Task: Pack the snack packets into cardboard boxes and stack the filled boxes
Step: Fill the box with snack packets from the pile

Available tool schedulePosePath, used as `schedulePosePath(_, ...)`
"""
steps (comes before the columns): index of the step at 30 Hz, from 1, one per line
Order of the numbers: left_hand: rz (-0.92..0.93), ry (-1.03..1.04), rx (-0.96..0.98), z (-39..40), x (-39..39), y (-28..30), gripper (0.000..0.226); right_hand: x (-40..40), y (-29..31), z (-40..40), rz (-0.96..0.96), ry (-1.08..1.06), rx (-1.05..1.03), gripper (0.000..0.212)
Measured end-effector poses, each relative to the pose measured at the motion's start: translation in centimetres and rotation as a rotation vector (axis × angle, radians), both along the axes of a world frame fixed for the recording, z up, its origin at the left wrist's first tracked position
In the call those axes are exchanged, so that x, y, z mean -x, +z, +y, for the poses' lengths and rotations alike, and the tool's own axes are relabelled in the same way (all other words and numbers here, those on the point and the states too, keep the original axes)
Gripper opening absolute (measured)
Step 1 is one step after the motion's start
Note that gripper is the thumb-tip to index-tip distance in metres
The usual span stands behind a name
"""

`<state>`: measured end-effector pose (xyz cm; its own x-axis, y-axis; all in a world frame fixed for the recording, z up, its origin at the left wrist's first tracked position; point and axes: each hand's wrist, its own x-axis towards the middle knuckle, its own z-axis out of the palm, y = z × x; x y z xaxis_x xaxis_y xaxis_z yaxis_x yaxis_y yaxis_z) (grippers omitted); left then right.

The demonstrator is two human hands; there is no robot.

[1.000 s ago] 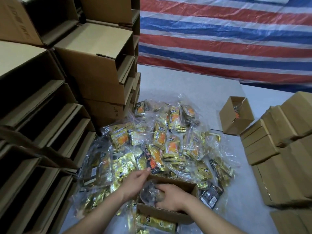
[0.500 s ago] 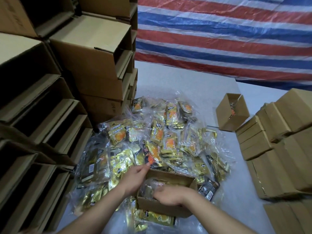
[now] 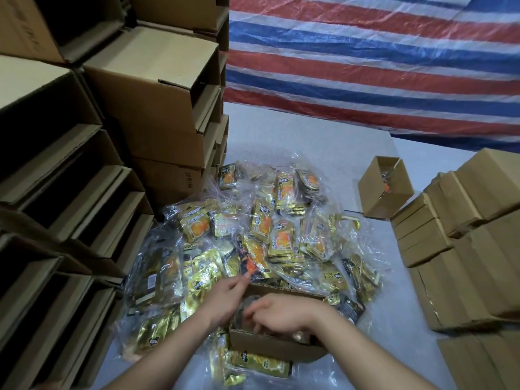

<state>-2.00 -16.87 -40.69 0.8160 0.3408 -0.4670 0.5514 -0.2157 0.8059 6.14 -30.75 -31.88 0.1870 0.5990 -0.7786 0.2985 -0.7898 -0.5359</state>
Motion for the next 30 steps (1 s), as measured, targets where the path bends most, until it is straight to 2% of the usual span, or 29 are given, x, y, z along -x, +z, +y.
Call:
schedulePosePath(4,-0.007,0.019,0.004,-0.1,-0.2,-0.2,0.048,1.7,-2.3,1.4,-0.027,0.101,0.079,0.030)
schedulePosePath(8,0.000,0.019,0.014,0.2,-0.1,-0.8,0.065,2.0,-3.2,1.2,0.039,-0.021,0.033,0.038)
schedulePosePath(12,-0.030,-0.007,0.011,0.1,0.0,-0.8,0.070,0.8,-1.1,-0.3,0.090,-0.135,0.017,0.026)
schedulePosePath(14,-0.029,-0.009,0.019,-0.1,0.1,-0.4,0.073,-0.3,-0.1,-1.7,0.046,-0.087,0.008,0.033)
schedulePosePath(16,-0.013,-0.002,0.046,-0.3,0.1,-0.1,0.064,-1.2,0.3,-2.8,-0.023,-0.065,0.024,0.034)
schedulePosePath(19,-0.022,0.014,0.070,-0.3,0.2,0.0,0.053,-1.4,-0.7,-3.3,-0.102,0.062,0.161,0.026)
schedulePosePath(23,-0.033,-0.014,0.030,-0.9,0.2,0.4,0.045,-0.9,-2.4,-3.3,-0.163,0.106,0.300,0.040)
schedulePosePath(26,-0.027,-0.012,0.039,-0.9,0.0,1.0,0.048,-0.9,-1.7,-3.5,-0.185,0.107,0.237,0.033)
schedulePosePath(30,-0.042,-0.018,0.089,-0.5,0.0,1.4,0.047,-1.2,0.8,-4.1,-0.286,-0.152,-0.048,0.023)
